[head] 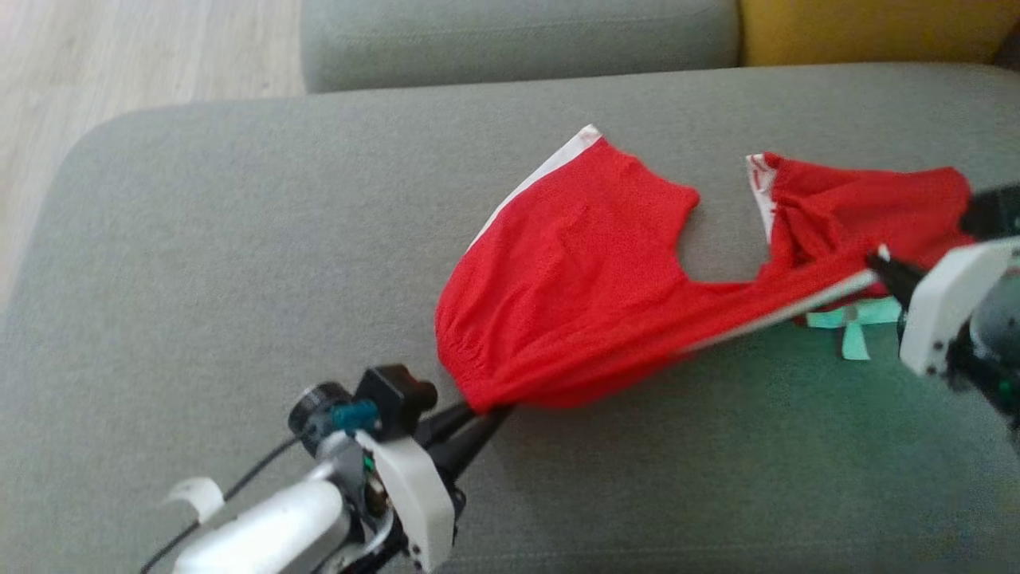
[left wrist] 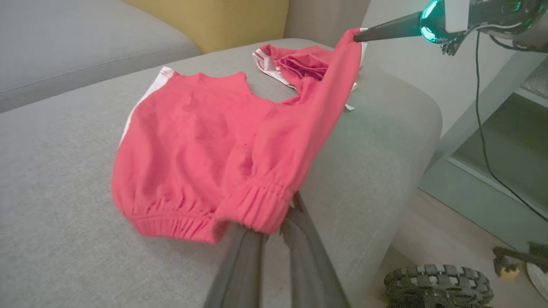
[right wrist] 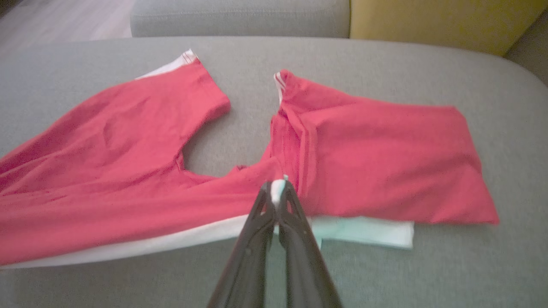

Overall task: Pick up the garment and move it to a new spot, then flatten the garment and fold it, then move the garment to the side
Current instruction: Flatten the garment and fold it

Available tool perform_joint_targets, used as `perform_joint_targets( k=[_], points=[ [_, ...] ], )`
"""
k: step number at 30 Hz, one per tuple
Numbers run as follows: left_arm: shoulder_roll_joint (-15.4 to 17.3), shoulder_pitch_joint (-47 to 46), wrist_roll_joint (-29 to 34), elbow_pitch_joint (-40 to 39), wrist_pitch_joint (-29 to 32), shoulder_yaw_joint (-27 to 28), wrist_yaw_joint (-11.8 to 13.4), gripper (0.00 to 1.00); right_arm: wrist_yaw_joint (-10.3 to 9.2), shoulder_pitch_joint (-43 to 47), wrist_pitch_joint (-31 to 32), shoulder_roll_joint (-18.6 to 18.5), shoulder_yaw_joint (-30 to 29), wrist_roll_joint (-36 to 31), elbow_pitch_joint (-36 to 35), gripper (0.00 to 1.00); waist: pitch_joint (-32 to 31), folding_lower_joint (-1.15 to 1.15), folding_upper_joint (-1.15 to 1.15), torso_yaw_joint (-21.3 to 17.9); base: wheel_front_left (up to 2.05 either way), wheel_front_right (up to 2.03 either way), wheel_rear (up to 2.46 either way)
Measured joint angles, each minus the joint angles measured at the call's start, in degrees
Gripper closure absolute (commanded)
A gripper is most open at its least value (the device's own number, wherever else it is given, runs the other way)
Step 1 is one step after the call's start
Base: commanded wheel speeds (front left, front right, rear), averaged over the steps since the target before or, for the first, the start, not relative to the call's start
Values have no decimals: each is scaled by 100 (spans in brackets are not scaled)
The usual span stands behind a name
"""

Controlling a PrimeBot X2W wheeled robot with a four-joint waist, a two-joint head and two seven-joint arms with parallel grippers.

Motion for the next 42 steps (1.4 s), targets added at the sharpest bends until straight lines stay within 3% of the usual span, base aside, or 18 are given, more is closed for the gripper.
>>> perform_joint_targets(
  k=[14,25,42],
  points=[
    [-302,-493,-98,347,-187,218,-83,100,0,-1341,125,166,64,-577,258,100,566,0,0,617,0,0,0],
    [-715,-952,-96,970,-402,235,-265,100,0,-2519,94,145,791,-788,984,100,1068,0,0,1136,0,0,0],
    [-1344,-1595,-48,1929,-651,227,-508,100,0,-3880,-653,151,1749,-990,2446,100,1807,1,0,1776,0,0,0]
  ],
)
